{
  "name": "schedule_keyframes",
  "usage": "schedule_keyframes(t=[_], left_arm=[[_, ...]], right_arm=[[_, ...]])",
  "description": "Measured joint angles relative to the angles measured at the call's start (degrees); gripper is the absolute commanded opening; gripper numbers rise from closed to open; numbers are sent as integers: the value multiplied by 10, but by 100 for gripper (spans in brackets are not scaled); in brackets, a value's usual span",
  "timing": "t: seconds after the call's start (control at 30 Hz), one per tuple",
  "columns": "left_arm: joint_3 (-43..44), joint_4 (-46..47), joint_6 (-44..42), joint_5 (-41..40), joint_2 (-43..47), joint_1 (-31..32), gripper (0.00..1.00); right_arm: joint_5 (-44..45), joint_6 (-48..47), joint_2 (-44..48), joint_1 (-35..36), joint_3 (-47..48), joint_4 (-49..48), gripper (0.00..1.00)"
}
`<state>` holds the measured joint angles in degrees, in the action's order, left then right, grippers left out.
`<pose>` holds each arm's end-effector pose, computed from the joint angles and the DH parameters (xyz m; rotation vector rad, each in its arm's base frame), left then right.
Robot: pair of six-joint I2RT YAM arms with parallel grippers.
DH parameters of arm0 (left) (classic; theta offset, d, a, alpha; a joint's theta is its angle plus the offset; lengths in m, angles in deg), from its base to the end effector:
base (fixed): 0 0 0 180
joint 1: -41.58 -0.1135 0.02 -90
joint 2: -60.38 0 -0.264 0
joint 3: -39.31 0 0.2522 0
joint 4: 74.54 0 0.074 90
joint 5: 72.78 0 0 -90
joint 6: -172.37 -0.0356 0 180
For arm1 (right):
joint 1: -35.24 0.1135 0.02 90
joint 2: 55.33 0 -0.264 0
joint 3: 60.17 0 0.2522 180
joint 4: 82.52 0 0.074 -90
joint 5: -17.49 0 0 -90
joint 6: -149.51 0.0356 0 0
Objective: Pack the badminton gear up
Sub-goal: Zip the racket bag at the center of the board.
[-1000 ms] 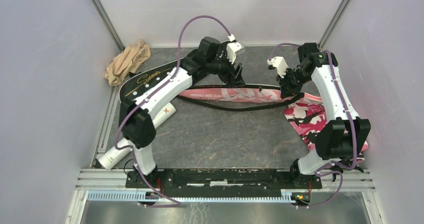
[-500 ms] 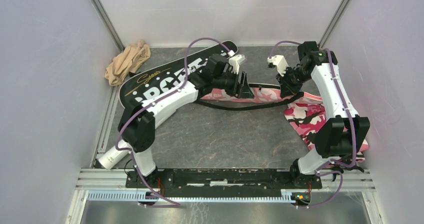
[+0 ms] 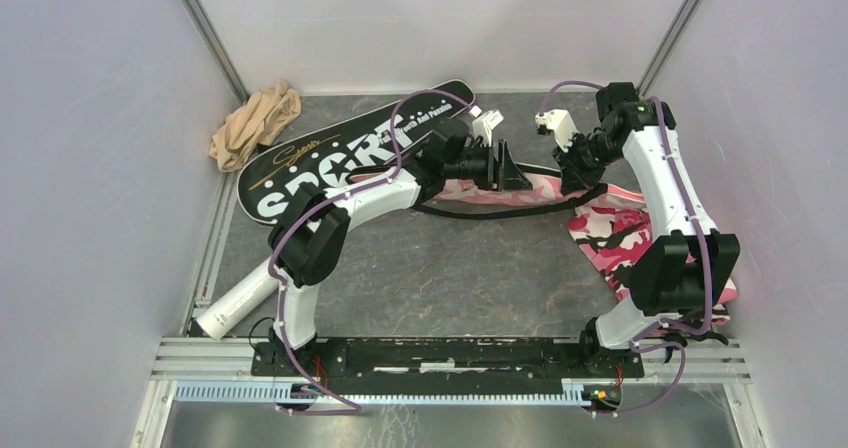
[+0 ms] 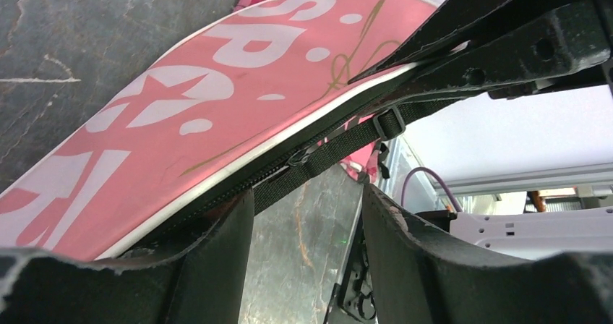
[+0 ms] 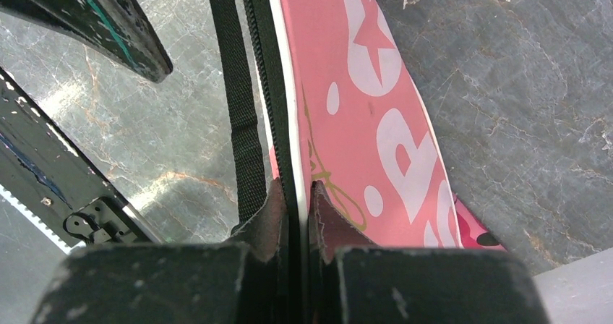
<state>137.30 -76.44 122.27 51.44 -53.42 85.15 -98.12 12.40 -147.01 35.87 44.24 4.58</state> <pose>0.3251 -0.3369 0.2549 0.5361 2.0717 -1.4948 0.3021 0.0187 0.3308 -1.1645 2.4244 0.4158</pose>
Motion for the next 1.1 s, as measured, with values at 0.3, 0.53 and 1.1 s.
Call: schedule_keyframes(t=[0.3, 0.53, 1.1], left_arm=[[0, 67, 50, 9, -19, -1, 46], [0, 95, 76, 11, -29, -4, 43], [-2, 71, 132, -22, -31, -5, 38]], right_arm=[[0, 4, 0, 0, 0, -2, 0], [0, 4, 0, 0, 0, -2, 0], [1, 4, 0, 0, 0, -4, 0]])
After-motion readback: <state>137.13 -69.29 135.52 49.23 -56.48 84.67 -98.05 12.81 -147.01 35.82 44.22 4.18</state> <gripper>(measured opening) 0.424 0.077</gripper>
